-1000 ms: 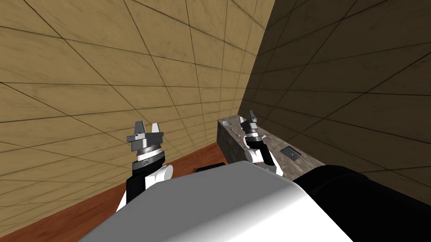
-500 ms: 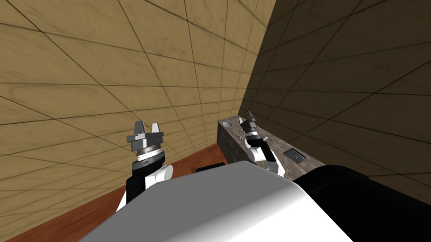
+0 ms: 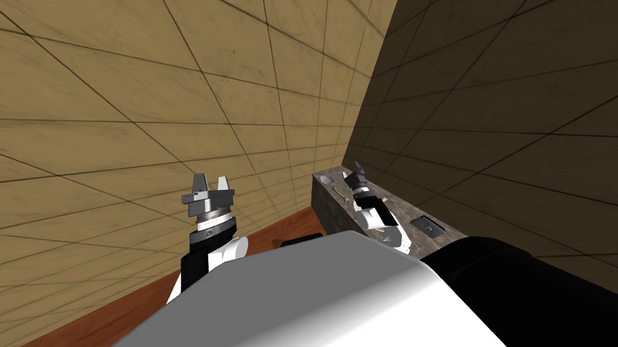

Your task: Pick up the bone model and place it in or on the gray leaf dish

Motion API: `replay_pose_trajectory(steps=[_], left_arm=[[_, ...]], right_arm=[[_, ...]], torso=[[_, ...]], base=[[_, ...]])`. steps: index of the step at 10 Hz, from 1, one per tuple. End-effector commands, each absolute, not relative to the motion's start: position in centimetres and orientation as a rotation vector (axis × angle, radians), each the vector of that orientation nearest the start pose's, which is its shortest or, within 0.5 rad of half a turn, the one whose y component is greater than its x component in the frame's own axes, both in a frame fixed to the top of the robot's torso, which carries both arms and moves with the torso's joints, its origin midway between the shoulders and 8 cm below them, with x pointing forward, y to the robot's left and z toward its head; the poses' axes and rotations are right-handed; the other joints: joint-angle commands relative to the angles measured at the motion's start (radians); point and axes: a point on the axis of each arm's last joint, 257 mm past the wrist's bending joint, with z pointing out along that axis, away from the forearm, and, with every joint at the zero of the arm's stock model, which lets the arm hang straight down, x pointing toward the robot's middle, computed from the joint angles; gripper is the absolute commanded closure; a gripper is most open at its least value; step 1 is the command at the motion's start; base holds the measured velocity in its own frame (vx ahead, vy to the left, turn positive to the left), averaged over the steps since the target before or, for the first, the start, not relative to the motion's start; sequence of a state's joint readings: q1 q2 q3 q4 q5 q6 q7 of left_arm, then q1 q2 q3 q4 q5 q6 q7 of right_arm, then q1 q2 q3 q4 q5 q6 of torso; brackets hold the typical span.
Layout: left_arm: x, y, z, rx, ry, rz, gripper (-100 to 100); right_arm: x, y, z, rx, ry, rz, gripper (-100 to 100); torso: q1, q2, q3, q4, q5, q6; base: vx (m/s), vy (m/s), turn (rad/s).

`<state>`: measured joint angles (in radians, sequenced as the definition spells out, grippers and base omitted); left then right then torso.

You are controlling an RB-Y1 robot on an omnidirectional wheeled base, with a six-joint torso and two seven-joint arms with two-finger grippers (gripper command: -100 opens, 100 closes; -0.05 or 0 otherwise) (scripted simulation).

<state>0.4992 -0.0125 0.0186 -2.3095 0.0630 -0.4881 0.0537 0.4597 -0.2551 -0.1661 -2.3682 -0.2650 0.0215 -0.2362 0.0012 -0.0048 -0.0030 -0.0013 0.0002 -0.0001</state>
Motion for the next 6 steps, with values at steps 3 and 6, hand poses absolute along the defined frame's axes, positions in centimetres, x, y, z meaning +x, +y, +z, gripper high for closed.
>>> replay_pose_trajectory(steps=[3, 6], left_arm=[[33.7, 29.3, 3.6, -0.706, 0.532, -1.378, 0], [33.7, 29.3, 3.6, -0.706, 0.532, -1.378, 0]], right_arm=[[40.4, -34.2, -3.9, 1.166, 0.890, 1.414, -100], [41.1, -34.9, -5.5, 1.255, 0.913, 1.417, -100]], torso=[[0.000, 0.002, 0.001, 0.000, 0.000, 0.000], [-0.001, 0.001, 0.001, 0.000, 0.000, 0.000]], base=[[0.039, 0.017, -0.021], [0.045, 0.013, -0.020]])
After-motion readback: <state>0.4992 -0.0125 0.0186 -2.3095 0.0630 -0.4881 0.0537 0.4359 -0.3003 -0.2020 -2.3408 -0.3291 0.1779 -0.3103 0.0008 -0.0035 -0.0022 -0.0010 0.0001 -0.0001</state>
